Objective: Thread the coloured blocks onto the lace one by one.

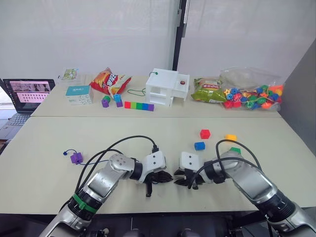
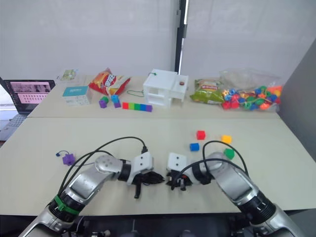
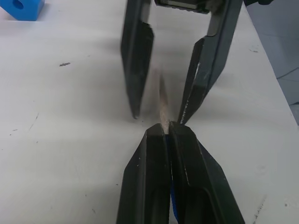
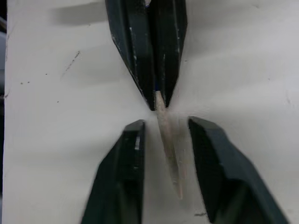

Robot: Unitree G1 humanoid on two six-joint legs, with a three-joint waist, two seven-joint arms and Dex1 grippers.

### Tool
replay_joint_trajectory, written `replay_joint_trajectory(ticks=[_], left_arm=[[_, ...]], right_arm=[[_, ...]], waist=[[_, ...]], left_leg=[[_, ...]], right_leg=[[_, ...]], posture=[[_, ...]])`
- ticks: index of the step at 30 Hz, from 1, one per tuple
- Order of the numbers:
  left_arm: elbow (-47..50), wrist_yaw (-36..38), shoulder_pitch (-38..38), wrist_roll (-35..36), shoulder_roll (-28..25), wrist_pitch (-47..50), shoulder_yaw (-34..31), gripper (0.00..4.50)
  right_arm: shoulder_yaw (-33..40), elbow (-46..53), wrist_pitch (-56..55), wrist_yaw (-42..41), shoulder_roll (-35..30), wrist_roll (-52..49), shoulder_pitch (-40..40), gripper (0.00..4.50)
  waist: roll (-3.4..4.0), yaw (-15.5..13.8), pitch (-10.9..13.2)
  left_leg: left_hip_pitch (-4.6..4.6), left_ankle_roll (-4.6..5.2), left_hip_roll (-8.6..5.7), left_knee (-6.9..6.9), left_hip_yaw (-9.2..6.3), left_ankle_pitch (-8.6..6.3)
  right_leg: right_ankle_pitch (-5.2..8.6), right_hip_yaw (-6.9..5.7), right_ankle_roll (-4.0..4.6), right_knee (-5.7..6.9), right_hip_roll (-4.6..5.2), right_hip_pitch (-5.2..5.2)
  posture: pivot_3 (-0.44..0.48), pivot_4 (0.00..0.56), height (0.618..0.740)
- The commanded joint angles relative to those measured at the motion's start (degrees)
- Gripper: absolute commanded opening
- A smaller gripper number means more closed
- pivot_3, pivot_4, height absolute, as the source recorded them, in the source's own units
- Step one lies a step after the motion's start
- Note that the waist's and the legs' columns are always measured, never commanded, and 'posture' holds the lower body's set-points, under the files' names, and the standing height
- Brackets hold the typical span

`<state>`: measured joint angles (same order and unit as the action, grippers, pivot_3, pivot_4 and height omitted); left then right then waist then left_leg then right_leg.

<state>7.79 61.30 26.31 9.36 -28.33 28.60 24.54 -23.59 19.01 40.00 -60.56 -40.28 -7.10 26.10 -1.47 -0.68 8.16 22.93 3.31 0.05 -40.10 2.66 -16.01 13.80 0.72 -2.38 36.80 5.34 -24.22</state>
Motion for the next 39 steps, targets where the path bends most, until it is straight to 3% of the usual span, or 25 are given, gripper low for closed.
replay_joint_trajectory(ticks=[1, 5, 8, 12, 17, 20, 23, 32, 39], left_arm=[[1.34, 1.43, 0.08, 1.54, -1.26, -1.61, -2.01, 0.0], [3.17, 2.74, -1.21, 2.38, -4.47, -1.69, -4.28, 0.0], [5.48, 3.51, -2.74, 4.35, -7.53, -0.34, -7.23, 0.0], [8.65, 3.72, -4.56, 7.2, -10.81, 2.29, -11.03, 0.0], [10.9, 1.95, -5.68, 8.78, -12.19, 5.12, -13.15, 0.0], [11.26, 1.16, -5.51, 9.09, -11.88, 5.81, -13.07, 0.0], [11.32, 0.66, -5.13, 8.52, -12.15, 5.66, -12.28, 0.0], [11.31, -1.01, -5.08, 7.6, -12.25, 5.12, -11.37, 0.0], [11.04, -1.78, -5.84, 7.03, -12.31, 4.13, -11.29, 0.0]], right_arm=[[8.2, 5.22, 3.76, 2.69, -0.66, -3.85, -1.66, 3.02], [22.7, 11.62, 10.9, 7.65, -0.7, -9.37, -9.12, 4.49], [33.78, 16.86, 15.02, 14.65, 3.03, -10.99, -17.72, 4.49], [41.53, 23.71, 17.35, 25.66, 11.02, -9.6, -26.87, 4.49], [44.46, 26.75, 13.18, 43.43, 24.93, -4.27, -28.5, 4.49], [41.97, 22.96, 8.58, 49.89, 28.31, 0.21, -27.08, 4.49], [41.42, 15.93, 5.63, 55.31, 30.48, 2.84, -23.8, 4.49], [41.12, -1.06, -0.23, 59.98, 31.41, 3.56, -16.19, 4.49], [42.11, -2.93, -2.49, 59.74, 32.47, 0.33, -14.23, 2.32]], waist=[[0.0, -0.03, 0.0], [0.0, -0.19, 0.0], [0.0, -0.2, 0.0], [0.01, -0.04, 0.0], [0.04, 0.2, 0.0], [0.09, 0.26, 0.02], [0.09, 0.29, 0.02], [0.12, 0.71, 0.02], [0.14, 1.0, 0.03]], left_leg=[[0.0, 0.0, 0.0, 0.0, 0.0, 0.0], [0.04, 0.01, 0.01, 0.01, -0.09, -0.01], [0.08, 0.03, 0.04, 0.05, -0.17, -0.03], [0.08, 0.03, 0.05, 0.13, -0.18, -0.03], [-0.04, -0.06, 0.04, 0.14, -0.17, 0.03], [-0.04, -0.12, -0.01, 0.15, -0.14, 0.06], [-0.06, -0.13, -0.07, 0.14, -0.13, 0.07], [-0.06, -0.15, -0.08, 0.29, -0.13, 0.09], [-0.06, -0.14, -0.06, 0.3, -0.14, 0.08]], right_leg=[[0.0, 0.0, 0.0, 0.0, 0.0, 0.0], [0.0, -0.05, 0.0, -0.01, 0.05, 0.01], [0.0, -0.1, 0.0, -0.05, 0.07, 0.01], [0.0, -0.08, 0.0, -0.04, 0.08, 0.0], [0.01, 0.0, -0.01, -0.01, 0.03, 0.06], [0.01, 0.05, -0.01, 0.01, 0.02, 0.01], [0.01, 0.04, -0.01, 0.02, 0.02, 0.02], [0.01, 0.04, 0.0, 0.0, -0.01, -0.02], [0.01, 0.04, 0.0, 0.01, 0.0, -0.02]], posture=[[0.0, 0.15, 0.74], [0.0, 0.15, 0.74], [0.0, 0.15, 0.74], [0.0, 0.15, 0.74], [0.0, 0.15, 0.74], [0.0, 0.15, 0.74], [0.0, 0.15, 0.74], [0.0, 0.15, 0.74], [0.0, 0.15, 0.74]])
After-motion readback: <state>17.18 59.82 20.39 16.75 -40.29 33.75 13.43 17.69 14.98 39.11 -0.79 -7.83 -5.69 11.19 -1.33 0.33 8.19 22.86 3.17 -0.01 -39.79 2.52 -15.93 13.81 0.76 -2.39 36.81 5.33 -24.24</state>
